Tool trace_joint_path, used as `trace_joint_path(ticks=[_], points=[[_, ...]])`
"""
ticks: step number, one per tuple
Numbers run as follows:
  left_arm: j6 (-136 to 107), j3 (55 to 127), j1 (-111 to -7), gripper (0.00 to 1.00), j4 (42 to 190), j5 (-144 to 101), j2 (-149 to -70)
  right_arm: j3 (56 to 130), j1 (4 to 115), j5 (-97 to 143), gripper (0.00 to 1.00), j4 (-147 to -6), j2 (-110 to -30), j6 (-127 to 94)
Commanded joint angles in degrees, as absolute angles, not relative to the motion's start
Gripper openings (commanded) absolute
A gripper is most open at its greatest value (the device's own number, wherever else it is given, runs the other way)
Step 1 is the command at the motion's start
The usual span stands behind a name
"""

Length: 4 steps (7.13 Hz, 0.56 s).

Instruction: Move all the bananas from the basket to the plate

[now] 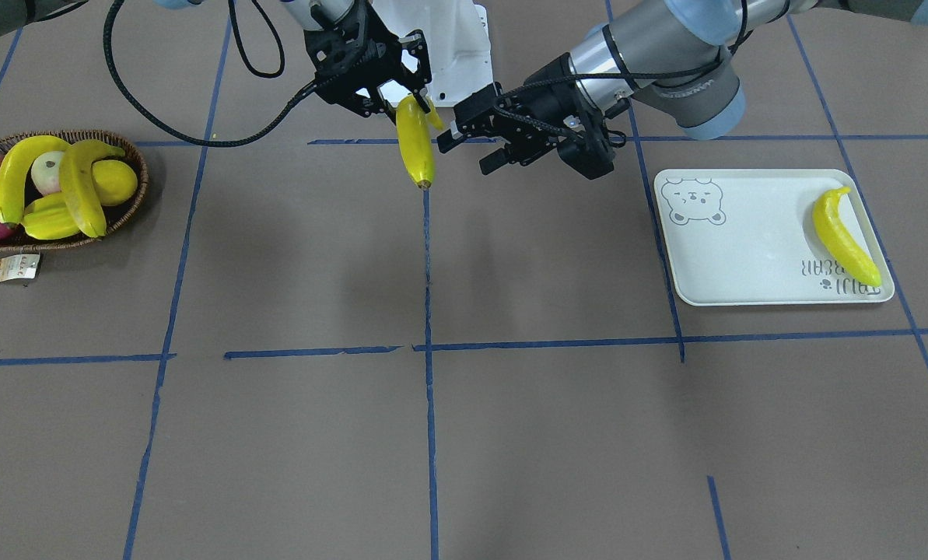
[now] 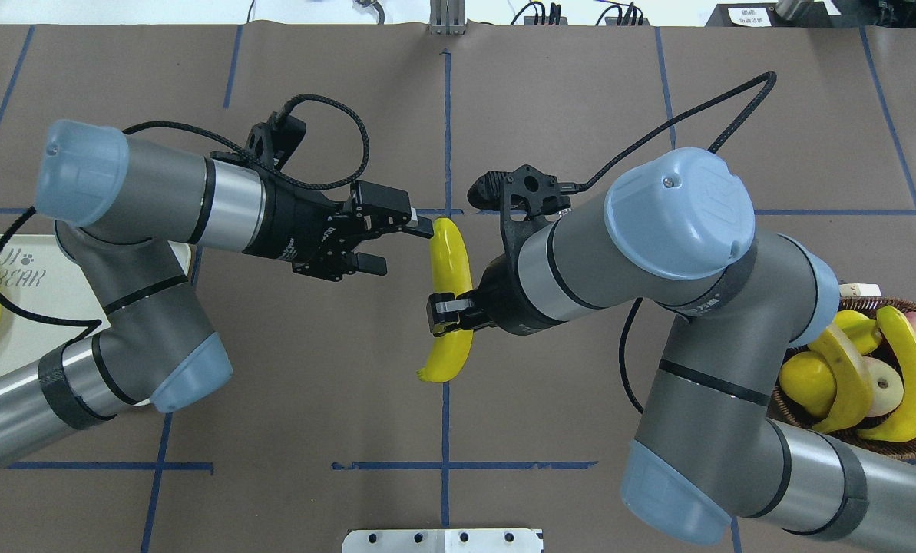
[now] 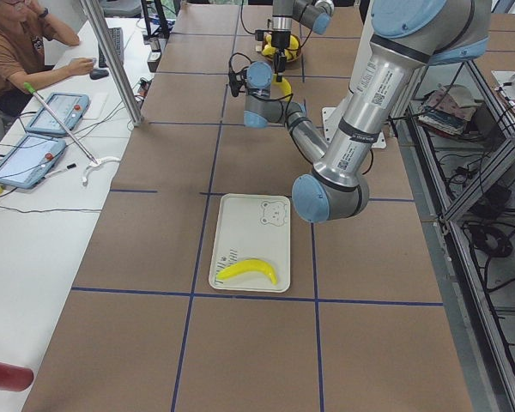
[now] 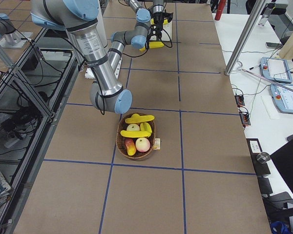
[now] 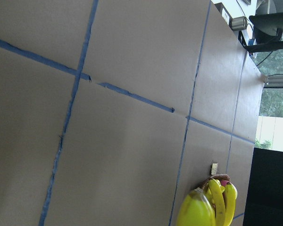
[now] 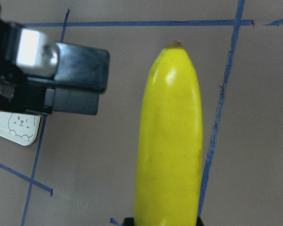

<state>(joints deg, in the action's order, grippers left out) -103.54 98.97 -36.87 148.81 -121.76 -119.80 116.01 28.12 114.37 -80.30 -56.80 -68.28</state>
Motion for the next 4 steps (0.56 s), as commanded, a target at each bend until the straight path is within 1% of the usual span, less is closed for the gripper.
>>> trace_joint_path(ticks=[1, 4], points=[[-103.53, 99.05, -35.16, 0.96, 149.68, -121.64, -120.76, 115.93, 26.38, 114.0, 0.01, -78.94, -56.43, -68.38], [-103.54, 98.96, -34.37, 0.92, 149.77, -121.64, -120.85, 116.01, 25.66, 113.55, 0.01, -78.66, -56.34, -68.38]])
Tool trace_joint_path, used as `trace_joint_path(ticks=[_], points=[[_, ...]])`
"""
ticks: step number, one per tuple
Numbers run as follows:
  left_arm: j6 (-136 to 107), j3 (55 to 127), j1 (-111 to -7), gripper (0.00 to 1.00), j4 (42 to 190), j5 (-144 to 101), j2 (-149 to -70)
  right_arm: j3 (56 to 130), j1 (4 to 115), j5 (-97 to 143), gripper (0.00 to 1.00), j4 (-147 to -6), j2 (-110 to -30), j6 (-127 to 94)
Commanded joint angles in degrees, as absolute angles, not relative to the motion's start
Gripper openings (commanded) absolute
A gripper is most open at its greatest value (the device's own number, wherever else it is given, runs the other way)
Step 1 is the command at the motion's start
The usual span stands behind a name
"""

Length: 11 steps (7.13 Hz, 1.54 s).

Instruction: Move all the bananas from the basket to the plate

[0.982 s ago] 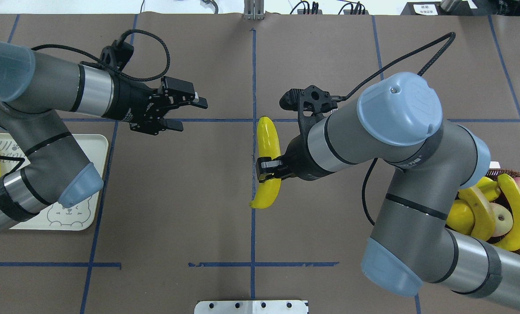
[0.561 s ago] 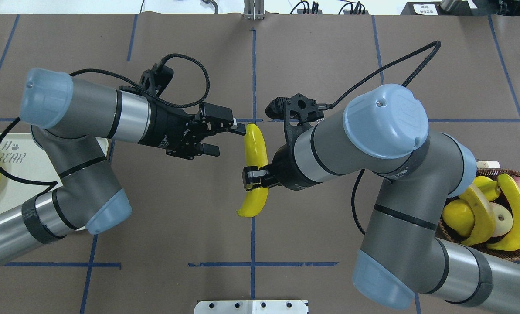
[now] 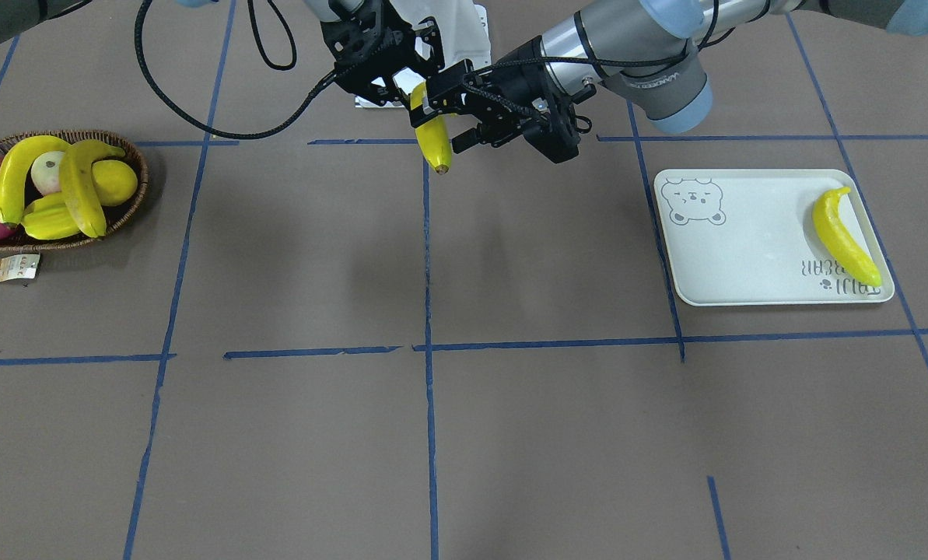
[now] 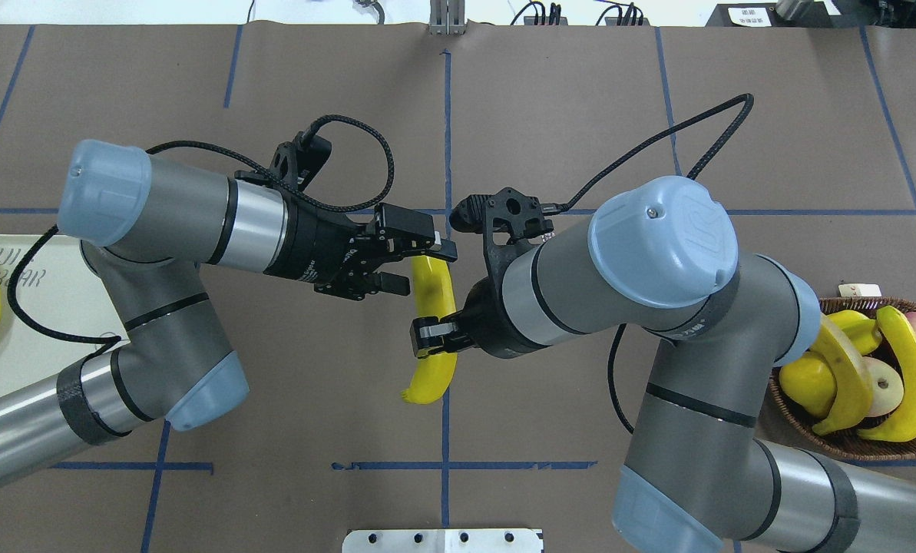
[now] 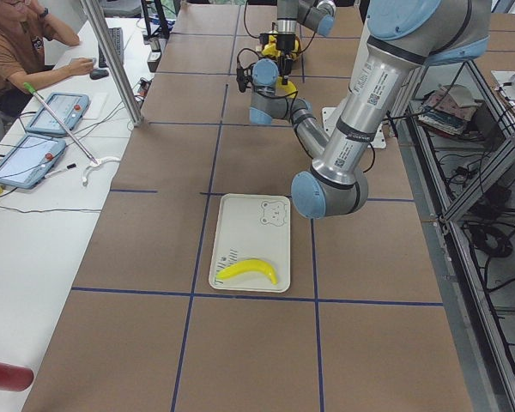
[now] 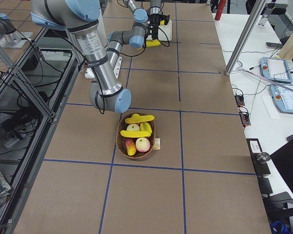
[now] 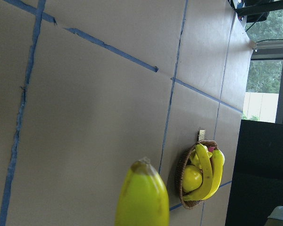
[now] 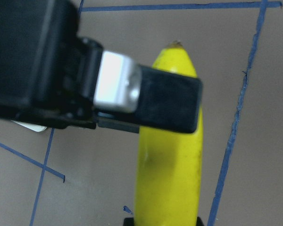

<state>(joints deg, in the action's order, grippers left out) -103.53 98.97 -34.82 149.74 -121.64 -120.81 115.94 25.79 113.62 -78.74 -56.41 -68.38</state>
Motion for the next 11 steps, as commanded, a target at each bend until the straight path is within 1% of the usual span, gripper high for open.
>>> trace_joint_path(ticks=[1, 3, 4, 5, 6, 7, 8, 9, 11], points=[[-103.54, 98.53, -34.1, 0.9, 149.77, -121.64, -120.85, 116.1, 25.66, 113.55, 0.01, -78.66, -56.42, -68.38], [-103.53, 98.26, -33.84, 0.89, 149.77, -121.73, -120.85, 116.1, 25.75, 113.55, 0.01, -78.58, -56.34, -68.38], [-103.54, 98.26, -33.4, 0.79, 149.77, -121.73, -120.76, 116.1, 25.75, 113.55, 0.01, -78.57, -56.34, -68.38], [-103.45, 98.44, -33.31, 0.12, 149.77, -121.73, -120.59, 116.02, 25.75, 113.47, 0.0, -77.79, -56.42, -68.55], [-103.53, 98.35, -33.31, 0.0, 149.77, -121.73, -120.5, 116.1, 25.75, 113.55, 0.01, -77.78, -56.43, -68.47], [-103.8, 98.35, -33.4, 0.0, 149.68, -121.82, -120.41, 116.1, 25.84, 113.47, 0.07, -77.78, -56.43, -68.55], [-103.89, 98.35, -33.4, 0.0, 149.68, -121.82, -120.32, 116.1, 25.93, 113.47, 0.82, -77.78, -56.43, -68.64], [-104.5, 98.44, -33.49, 0.0, 149.68, -121.82, -120.24, 116.36, 25.84, 113.47, 1.0, -77.78, -56.43, -68.82], [-104.41, 98.53, -33.49, 0.0, 149.68, -121.82, -120.06, 116.46, 25.75, 113.47, 1.0, -77.78, -56.42, -71.44]])
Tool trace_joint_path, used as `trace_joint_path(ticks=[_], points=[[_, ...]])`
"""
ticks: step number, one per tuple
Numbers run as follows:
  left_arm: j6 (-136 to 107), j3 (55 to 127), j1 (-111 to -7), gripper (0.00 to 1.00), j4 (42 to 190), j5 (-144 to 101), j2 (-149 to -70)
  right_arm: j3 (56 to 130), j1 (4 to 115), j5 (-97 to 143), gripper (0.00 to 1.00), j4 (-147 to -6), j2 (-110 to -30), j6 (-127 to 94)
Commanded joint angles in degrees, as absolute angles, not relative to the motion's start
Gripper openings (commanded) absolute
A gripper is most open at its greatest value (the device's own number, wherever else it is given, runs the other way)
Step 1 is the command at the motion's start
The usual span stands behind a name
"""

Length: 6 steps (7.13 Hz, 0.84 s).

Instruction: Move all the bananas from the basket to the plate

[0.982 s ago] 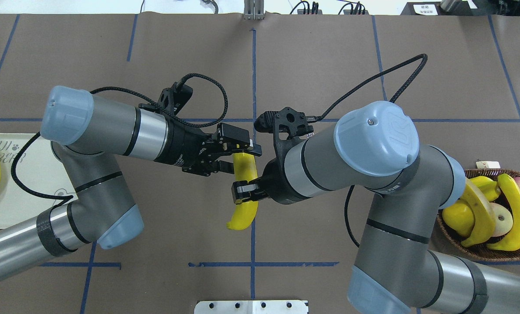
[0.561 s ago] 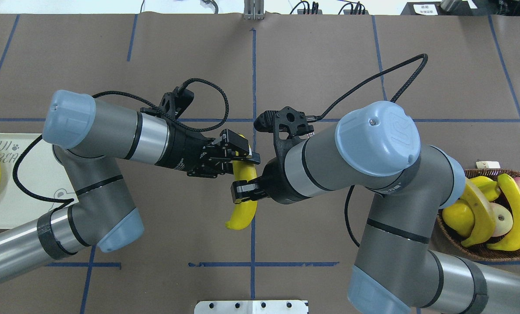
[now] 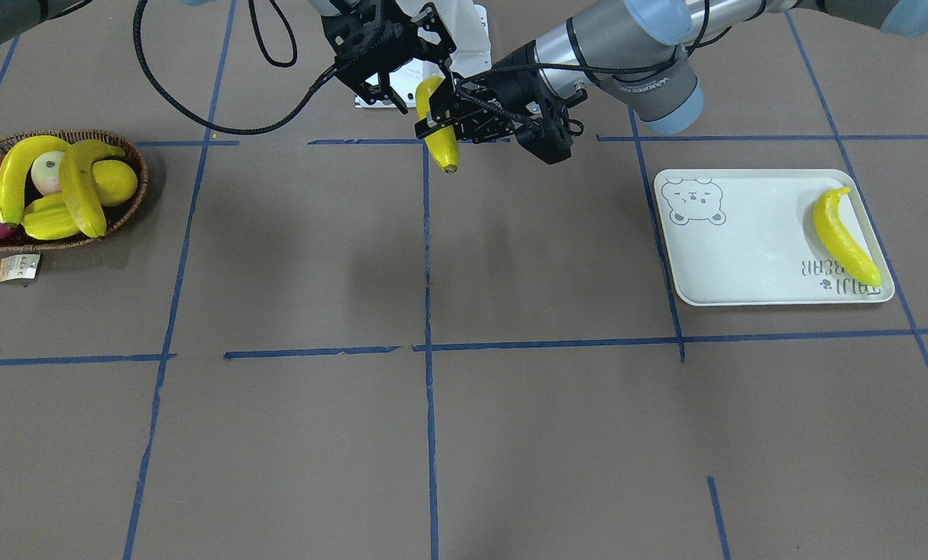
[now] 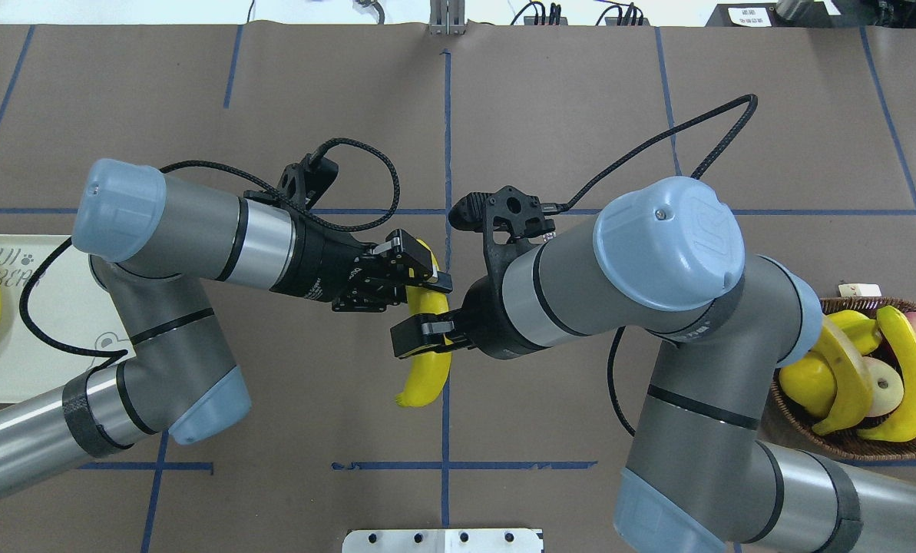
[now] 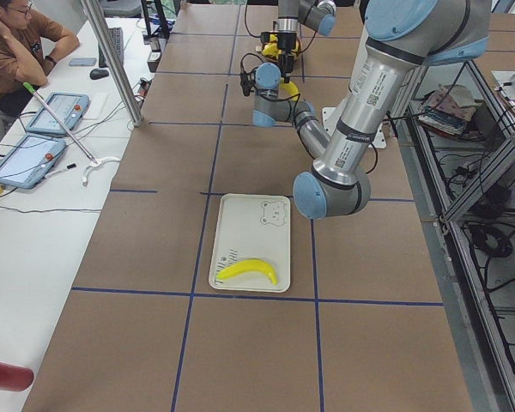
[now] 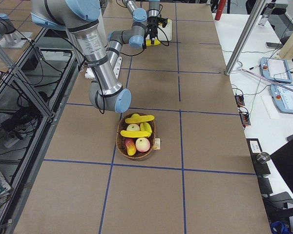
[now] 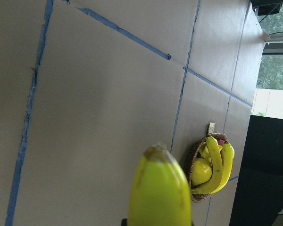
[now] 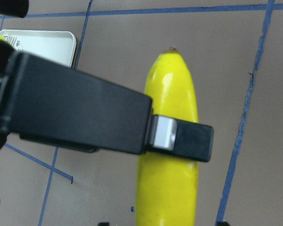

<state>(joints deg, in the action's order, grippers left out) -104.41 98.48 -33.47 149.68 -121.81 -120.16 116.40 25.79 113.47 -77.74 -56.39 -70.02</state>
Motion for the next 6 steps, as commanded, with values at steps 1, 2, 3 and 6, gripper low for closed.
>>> trace_joint_path(ticks=[1, 2, 3, 6], points=[[-104.41, 98.87, -33.57, 0.0, 148.46, -121.99, -120.06, 116.54, 25.84, 113.47, 1.0, -77.7, -56.34, -71.72], [-103.98, 99.05, -34.36, 0.0, 142.36, -122.43, -119.62, 116.8, 26.1, 112.94, 1.0, -77.78, -56.34, -71.89], [-103.37, 99.14, -36.89, 0.0, 137.07, -124.26, -117.7, 117.15, 26.63, 112.5, 1.0, -77.87, -56.6, -72.68], [-91.14, 100.89, -47.95, 0.0, 130.47, -129.28, -106.31, 119.7, 27.94, 108.21, 1.0, -78.57, -61.07, -73.56]])
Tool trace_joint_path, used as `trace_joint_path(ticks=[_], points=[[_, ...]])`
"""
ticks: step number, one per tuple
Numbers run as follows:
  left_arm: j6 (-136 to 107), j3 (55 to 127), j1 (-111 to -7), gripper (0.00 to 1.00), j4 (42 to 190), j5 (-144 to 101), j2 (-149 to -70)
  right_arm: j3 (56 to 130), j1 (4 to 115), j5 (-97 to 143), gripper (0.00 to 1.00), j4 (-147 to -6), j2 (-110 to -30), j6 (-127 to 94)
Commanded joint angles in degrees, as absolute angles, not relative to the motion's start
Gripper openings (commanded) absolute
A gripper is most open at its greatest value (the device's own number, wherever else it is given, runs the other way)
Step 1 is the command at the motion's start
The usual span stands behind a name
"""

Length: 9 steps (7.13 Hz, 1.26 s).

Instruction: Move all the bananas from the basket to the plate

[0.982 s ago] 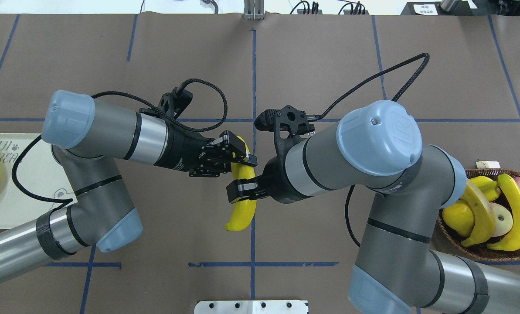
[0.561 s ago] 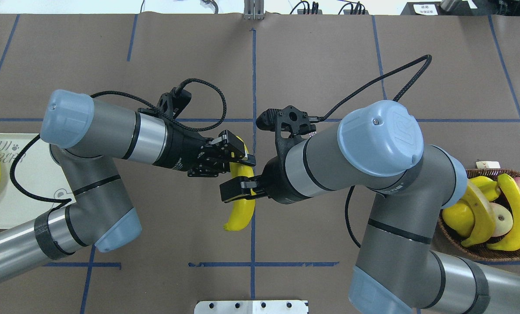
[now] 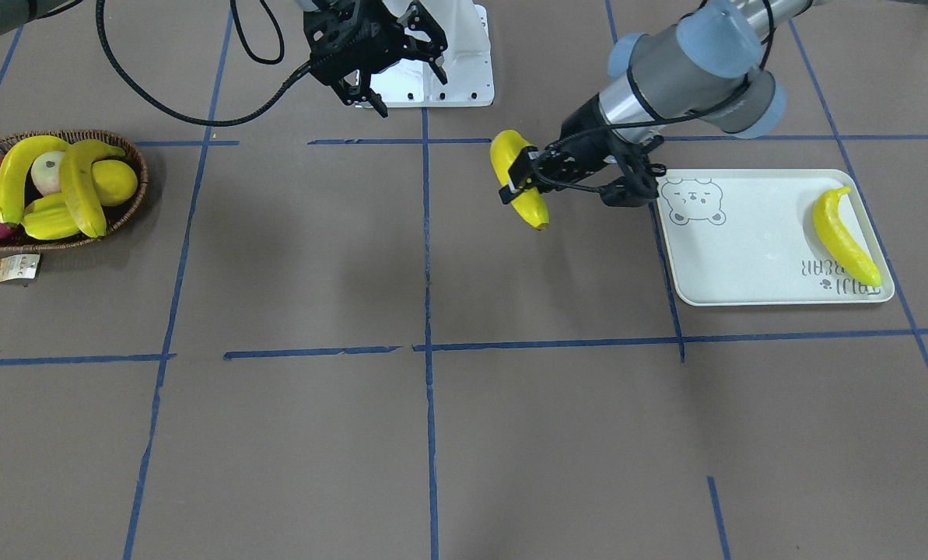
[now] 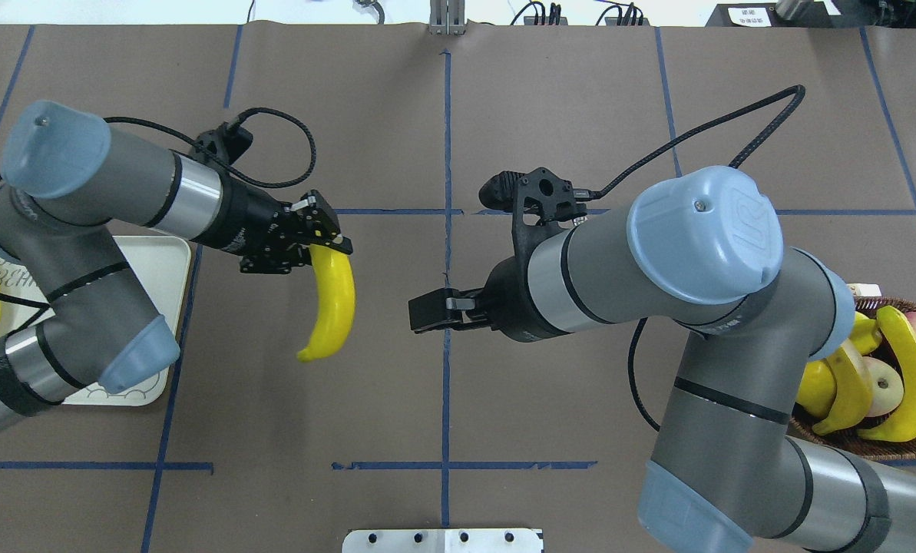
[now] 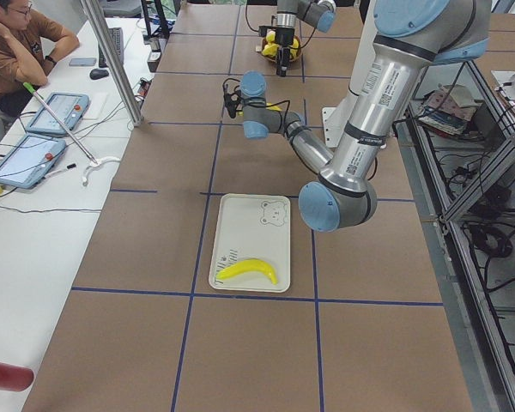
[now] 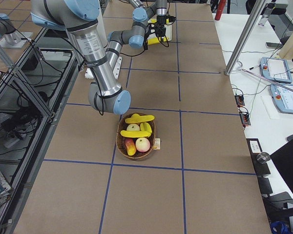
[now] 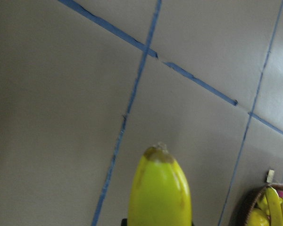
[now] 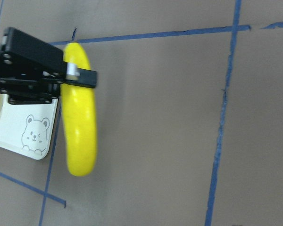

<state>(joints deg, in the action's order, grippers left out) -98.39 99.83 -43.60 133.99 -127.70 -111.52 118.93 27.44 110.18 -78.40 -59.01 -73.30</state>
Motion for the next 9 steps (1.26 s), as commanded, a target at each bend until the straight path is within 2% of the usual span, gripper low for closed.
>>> trace_joint_path(ticks=[1, 3, 4, 9], points=[[-81.05, 101.59, -51.64, 0.0, 127.56, -129.03, -99.56, 119.71, 29.17, 107.93, 1.0, -78.57, -62.74, -73.56], [-67.36, 100.21, -57.46, 0.0, 126.74, -128.58, -87.59, 119.8, 30.58, 106.97, 1.0, -78.57, -65.12, -73.56], [-67.24, 100.02, -57.48, 0.0, 126.65, -128.5, -85.8, 119.62, 30.85, 106.61, 1.0, -78.57, -65.39, -73.56], [-67.06, 95.81, -56.6, 0.0, 122.87, -122.26, -85.52, 120.15, 31.73, 106.08, 1.0, -78.57, -67.32, -73.56]])
